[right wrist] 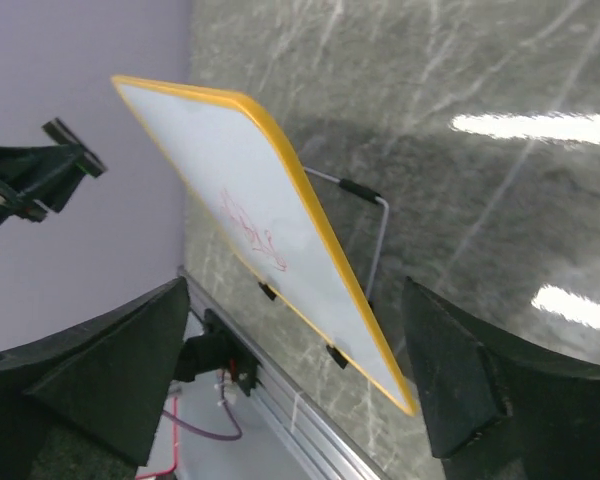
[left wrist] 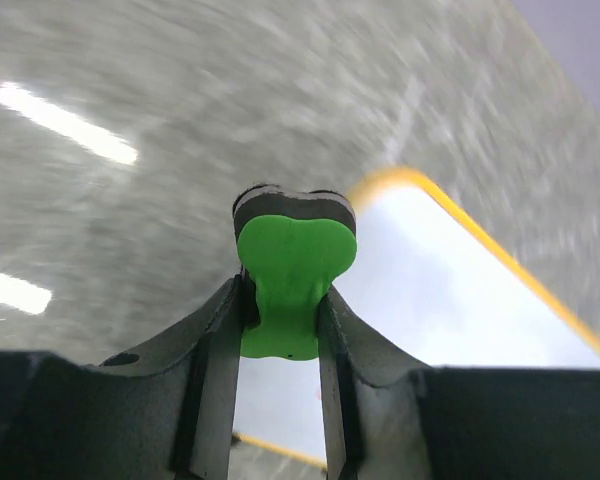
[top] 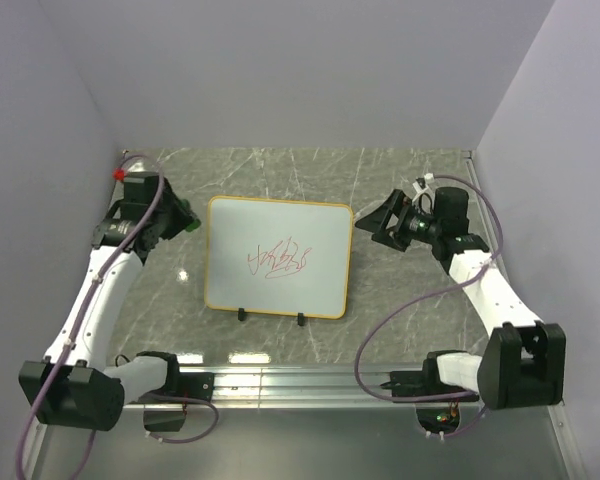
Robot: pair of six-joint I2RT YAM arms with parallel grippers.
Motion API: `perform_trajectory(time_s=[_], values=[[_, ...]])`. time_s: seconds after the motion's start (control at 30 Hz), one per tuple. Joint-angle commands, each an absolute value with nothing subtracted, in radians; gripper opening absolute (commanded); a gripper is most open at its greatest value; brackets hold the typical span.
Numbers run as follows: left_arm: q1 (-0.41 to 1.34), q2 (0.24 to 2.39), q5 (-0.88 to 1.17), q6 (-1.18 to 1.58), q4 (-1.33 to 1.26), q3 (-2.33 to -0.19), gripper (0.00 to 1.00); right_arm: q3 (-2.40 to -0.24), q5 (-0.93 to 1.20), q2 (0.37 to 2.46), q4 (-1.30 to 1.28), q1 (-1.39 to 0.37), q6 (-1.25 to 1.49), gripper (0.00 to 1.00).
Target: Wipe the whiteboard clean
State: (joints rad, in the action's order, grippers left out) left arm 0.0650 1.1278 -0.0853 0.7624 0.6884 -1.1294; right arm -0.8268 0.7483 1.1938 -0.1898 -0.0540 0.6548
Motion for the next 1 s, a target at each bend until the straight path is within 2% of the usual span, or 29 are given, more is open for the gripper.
perform_trajectory(time_s=[0.0, 0.07, 0.13, 0.3, 0.37, 0.43, 0.83, 0.87, 0.9, 0.97], values=[[0.176, 1.166, 0.008, 0.68, 0.64, -1.189, 0.0, -0.862, 0.869, 1.25, 0.003, -0.048, 0.733, 0.9], [0.29, 1.207, 0.003, 0.681, 0.631, -1.215, 0.0, -0.851, 0.879, 1.275, 0.066, -0.049, 0.753, 0.83], [0.392, 1.242, -0.047, 0.69, 0.623, -1.239, 0.0, -0.85, 0.876, 1.301, 0.069, -0.052, 0.736, 0.82], [0.515, 1.324, -0.049, 0.716, 0.58, -1.281, 0.0, -0.856, 0.882, 1.341, 0.063, -0.066, 0.693, 0.73], [0.569, 1.356, -0.051, 0.726, 0.572, -1.292, 0.0, -0.859, 0.885, 1.353, 0.066, -0.077, 0.683, 0.59], [0.627, 1.406, -0.048, 0.729, 0.56, -1.31, 0.0, -0.861, 0.882, 1.37, 0.066, -0.089, 0.68, 0.52], [0.784, 1.568, -0.04, 0.733, 0.514, -1.382, 0.0, -0.934, 0.827, 1.462, 0.055, -0.184, 0.672, 0.5], [0.79, 1.572, -0.038, 0.733, 0.511, -1.379, 0.0, -0.937, 0.827, 1.471, 0.054, -0.19, 0.672, 0.48], [0.804, 1.581, -0.037, 0.733, 0.506, -1.374, 0.0, -0.94, 0.824, 1.474, 0.051, -0.193, 0.669, 0.39], [0.821, 1.591, -0.032, 0.733, 0.494, -1.368, 0.0, -0.948, 0.822, 1.485, 0.043, -0.199, 0.664, 0.34]])
